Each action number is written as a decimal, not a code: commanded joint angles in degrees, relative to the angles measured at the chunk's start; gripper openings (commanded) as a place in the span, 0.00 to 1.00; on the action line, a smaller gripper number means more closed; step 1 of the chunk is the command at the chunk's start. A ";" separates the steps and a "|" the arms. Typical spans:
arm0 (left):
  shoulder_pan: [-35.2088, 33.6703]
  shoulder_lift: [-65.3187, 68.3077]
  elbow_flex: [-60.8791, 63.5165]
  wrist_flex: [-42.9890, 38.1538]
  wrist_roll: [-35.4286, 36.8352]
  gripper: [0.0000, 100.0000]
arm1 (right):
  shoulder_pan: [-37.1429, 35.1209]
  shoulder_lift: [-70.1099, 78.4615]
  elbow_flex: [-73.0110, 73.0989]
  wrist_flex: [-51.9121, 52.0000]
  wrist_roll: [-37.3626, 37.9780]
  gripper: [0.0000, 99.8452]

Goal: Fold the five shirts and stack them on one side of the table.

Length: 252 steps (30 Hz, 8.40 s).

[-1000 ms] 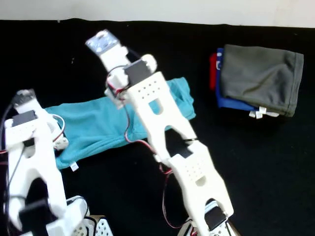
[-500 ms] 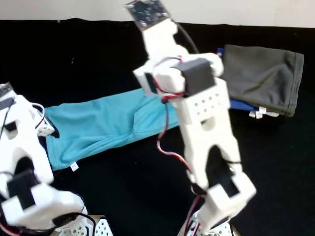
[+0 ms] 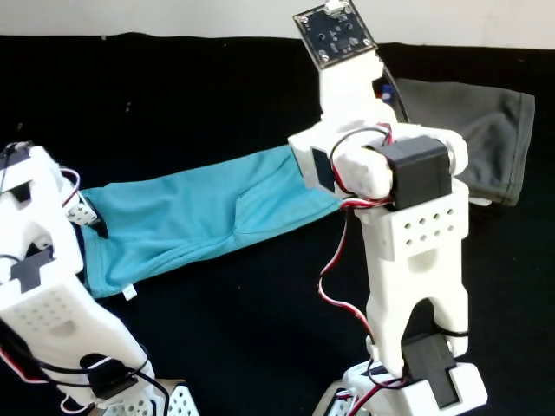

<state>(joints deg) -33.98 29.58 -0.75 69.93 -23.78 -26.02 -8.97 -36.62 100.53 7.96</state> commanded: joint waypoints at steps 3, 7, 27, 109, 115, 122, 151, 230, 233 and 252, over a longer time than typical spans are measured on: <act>3.30 2.68 -7.16 6.24 0.18 0.06 | 1.89 -2.24 -0.04 0.57 0.62 0.14; -0.57 4.88 -10.07 6.51 -3.16 0.01 | 4.35 -4.97 0.22 0.57 0.53 0.14; -22.99 16.40 -51.91 26.20 -13.19 0.01 | 4.62 -19.21 25.27 -0.57 0.53 0.14; 48.04 -6.81 -36.79 26.90 4.22 0.01 | 28.09 -70.02 135.25 -53.93 13.89 0.01; 36.09 -4.70 -37.32 24.62 3.96 0.01 | 28.09 -70.02 135.25 -53.93 13.89 0.01; 34.68 5.14 -36.62 14.07 4.13 0.01 | 28.09 -70.02 135.25 -53.93 13.89 0.01; 29.32 0.66 -44.62 21.54 3.96 0.01 | 28.09 -70.02 135.25 -53.93 13.89 0.01; 2.86 -22.55 19.56 -4.48 1.85 0.01 | -16.66 49.80 -22.64 -2.77 -1.85 0.01; 2.51 -22.55 24.84 -9.05 1.85 0.01 | -16.57 49.54 -27.91 -2.33 -1.49 0.09; -5.76 -23.25 28.18 -16.62 11.52 0.01 | -18.86 70.02 -26.77 -15.16 -8.35 0.31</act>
<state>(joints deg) -36.88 6.90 30.11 52.26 -12.79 -44.13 60.31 -61.32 89.19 0.13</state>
